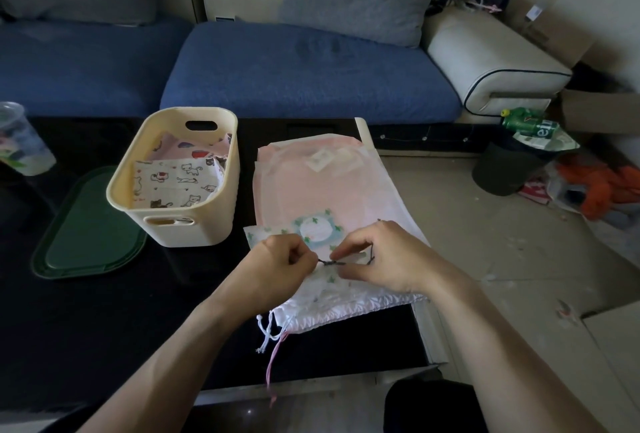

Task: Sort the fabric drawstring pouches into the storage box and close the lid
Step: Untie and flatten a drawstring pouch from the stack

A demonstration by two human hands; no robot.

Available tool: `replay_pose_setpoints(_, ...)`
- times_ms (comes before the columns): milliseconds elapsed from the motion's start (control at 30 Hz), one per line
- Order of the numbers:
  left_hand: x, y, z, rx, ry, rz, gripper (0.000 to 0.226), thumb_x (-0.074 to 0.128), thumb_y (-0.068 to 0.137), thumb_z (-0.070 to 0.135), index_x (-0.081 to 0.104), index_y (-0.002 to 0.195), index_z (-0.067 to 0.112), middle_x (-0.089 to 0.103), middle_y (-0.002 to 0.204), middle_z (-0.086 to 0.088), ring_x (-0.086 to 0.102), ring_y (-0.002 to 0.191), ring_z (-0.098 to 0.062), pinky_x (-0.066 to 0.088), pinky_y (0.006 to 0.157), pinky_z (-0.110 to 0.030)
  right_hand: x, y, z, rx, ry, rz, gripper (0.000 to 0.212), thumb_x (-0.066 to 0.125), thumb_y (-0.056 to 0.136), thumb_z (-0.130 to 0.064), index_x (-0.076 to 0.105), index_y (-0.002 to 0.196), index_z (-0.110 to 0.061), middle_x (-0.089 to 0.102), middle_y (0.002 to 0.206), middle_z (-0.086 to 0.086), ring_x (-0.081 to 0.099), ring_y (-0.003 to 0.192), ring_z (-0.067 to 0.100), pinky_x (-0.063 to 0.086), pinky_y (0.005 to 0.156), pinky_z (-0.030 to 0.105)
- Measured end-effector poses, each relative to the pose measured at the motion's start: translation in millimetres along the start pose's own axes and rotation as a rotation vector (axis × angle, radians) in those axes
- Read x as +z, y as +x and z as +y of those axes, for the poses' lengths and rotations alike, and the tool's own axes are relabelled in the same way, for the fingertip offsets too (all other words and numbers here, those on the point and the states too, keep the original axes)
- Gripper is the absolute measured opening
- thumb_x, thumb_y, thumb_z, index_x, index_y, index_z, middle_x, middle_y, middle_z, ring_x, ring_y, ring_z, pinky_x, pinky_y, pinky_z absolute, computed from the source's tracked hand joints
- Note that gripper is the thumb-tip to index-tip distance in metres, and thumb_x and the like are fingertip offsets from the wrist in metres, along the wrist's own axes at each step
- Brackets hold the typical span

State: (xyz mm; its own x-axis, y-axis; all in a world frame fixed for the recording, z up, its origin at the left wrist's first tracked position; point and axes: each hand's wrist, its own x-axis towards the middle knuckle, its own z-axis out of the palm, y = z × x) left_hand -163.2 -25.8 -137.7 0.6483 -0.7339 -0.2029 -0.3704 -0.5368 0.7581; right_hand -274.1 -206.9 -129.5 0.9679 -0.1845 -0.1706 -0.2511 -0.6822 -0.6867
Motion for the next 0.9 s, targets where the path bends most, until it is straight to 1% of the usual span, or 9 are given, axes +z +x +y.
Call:
replay_pose_setpoints(167,-2.1,4.5,3.3,-0.17,-0.312,-0.06,0.036,0.054,0.099,0.028,0.054,0.067,0.01,0.05,0.055,0.003,0.041,0.051,-0.015,0.035,0.054,-0.028,1.5,1.2,-3.0,0.027,0.057,0.017,0.012,0.078,0.087,-0.021,0.081,0.099,-0.024,0.076,0.094,-0.015,0.066,0.088,-0.01,0.044,0.073,0.004)
replay_pose_setpoints(267,-2.6,6.0,4.2,-0.264,-0.64,-0.082,0.029,0.053,0.099,0.025,0.058,0.081,0.002,0.059,0.071,-0.007,0.043,0.049,-0.017,0.032,0.048,-0.028,7.8,1.0,-5.4,0.016,-0.017,-0.039,0.012,0.072,0.092,-0.021,0.079,0.102,-0.024,0.076,0.098,-0.012,0.067,0.089,-0.007,0.046,0.073,0.004)
replay_pose_setpoints(367,-1.0,8.6,3.7,-0.329,-0.817,-0.066,0.028,0.053,0.096,0.022,0.053,0.072,0.008,0.069,0.084,-0.011,0.042,0.047,-0.016,0.029,0.045,-0.025,13.6,1.0,-7.8,0.044,-0.038,-0.05,0.012,0.069,0.092,-0.024,0.077,0.101,-0.026,0.075,0.095,-0.01,0.069,0.087,-0.002,0.054,0.079,0.018)
replay_pose_setpoints(467,0.3,9.6,6.4,-0.257,-0.828,-0.059,0.034,0.056,0.094,0.02,0.046,0.063,0.012,0.072,0.084,-0.015,0.043,0.048,-0.019,0.031,0.052,-0.029,18.8,2.4,-10.3,0.056,-0.061,-0.065,0.017,0.066,0.089,-0.022,0.077,0.101,-0.026,0.075,0.092,-0.009,0.07,0.087,0.002,0.057,0.083,0.029)
replay_pose_setpoints(600,-0.8,8.5,11.1,-0.133,-0.765,-0.111,0.038,0.052,0.099,0.021,0.044,0.063,0.011,0.059,0.063,-0.009,0.038,0.046,-0.019,0.028,0.051,-0.03,22.4,3.2,-13.0,0.071,-0.093,-0.108,0.021,0.062,0.088,-0.019,0.076,0.103,-0.025,0.075,0.092,-0.006,0.069,0.086,0.007,0.057,0.083,0.03)
replay_pose_setpoints(700,3.9,10.1,6.2,-0.174,-0.667,-0.186,0.03,0.04,0.105,0.019,0.052,0.079,0.009,0.049,0.067,-0.004,0.033,0.046,-0.012,0.024,0.048,-0.024,20.8,2.0,-12.9,0.095,-0.078,-0.099,0.016,0.063,0.089,-0.02,0.074,0.097,-0.026,0.072,0.088,-0.008,0.067,0.081,0.007,0.055,0.076,0.024)
replay_pose_setpoints(767,7.9,10.9,3.3,-0.175,-0.621,-0.226,0.025,0.037,0.106,0.014,0.055,0.091,0.006,0.05,0.069,-0.003,0.033,0.045,-0.01,0.026,0.046,-0.021,19.3,2.5,-9.1,0.123,-0.057,-0.092,0.008,0.064,0.087,-0.024,0.071,0.089,-0.027,0.071,0.091,-0.009,0.067,0.085,0.008,0.056,0.081,0.027)
replay_pose_setpoints(833,10.1,10.6,2.2,-0.161,-0.584,-0.256,0.02,0.041,0.105,0.008,0.059,0.1,0.003,0.055,0.068,-0.002,0.036,0.045,-0.011,0.028,0.046,-0.021,17.1,2.6,-5.4,0.152,-0.062,-0.091,0.004,0.066,0.084,-0.028,0.07,0.083,-0.027,0.071,0.093,-0.01,0.068,0.088,0.009,0.057,0.086,0.034)
replay_pose_setpoints(900,10.2,9.6,1.7,-0.15,-0.539,-0.271,0.016,0.049,0.102,0.008,0.064,0.101,0.004,0.061,0.069,-0.003,0.039,0.045,-0.012,0.031,0.046,-0.021,13.5,1.4,-5.1,0.177,-0.06,-0.127,0.008,0.067,0.083,-0.028,0.072,0.082,-0.022,0.072,0.087,-0.01,0.068,0.085,0.009,0.057,0.083,0.033)
